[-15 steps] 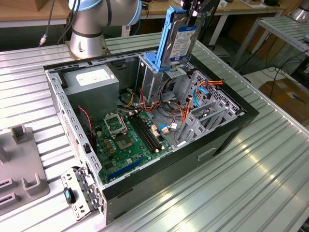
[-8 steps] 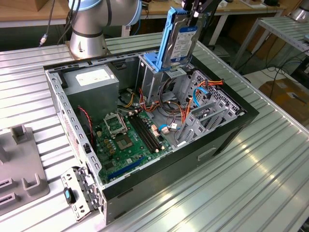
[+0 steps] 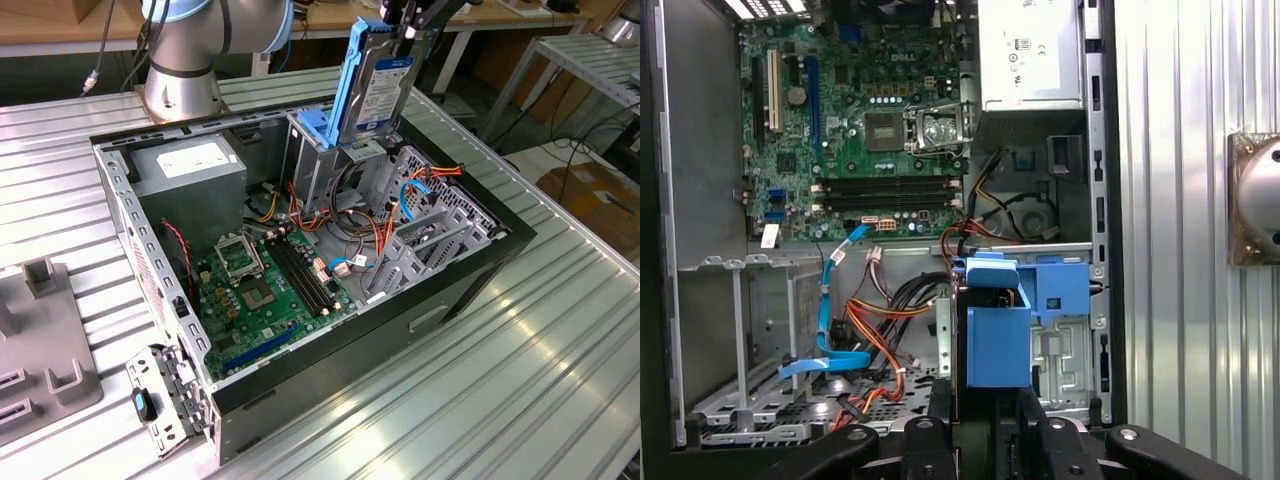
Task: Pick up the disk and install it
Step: 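Pick up the disk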
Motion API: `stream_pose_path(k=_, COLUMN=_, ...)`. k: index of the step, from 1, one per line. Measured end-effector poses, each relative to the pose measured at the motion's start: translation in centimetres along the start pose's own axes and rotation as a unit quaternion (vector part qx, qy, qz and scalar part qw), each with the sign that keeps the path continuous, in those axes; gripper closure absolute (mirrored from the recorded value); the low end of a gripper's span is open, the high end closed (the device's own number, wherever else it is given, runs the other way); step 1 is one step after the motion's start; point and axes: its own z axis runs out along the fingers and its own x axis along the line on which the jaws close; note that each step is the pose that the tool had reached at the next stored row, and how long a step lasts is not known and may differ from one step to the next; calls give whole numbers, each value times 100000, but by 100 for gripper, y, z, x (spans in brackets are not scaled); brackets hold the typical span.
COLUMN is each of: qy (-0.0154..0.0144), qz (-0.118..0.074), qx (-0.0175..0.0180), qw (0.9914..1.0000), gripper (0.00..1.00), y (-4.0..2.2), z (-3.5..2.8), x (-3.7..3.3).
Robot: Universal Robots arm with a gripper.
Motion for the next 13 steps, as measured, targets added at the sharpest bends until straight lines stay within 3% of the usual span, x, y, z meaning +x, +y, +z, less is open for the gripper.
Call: stream_pose_path(k=13, qy=3, qz=-3, qx=0, qw=100000, gripper=65, y=-13, z=-2, x=104)
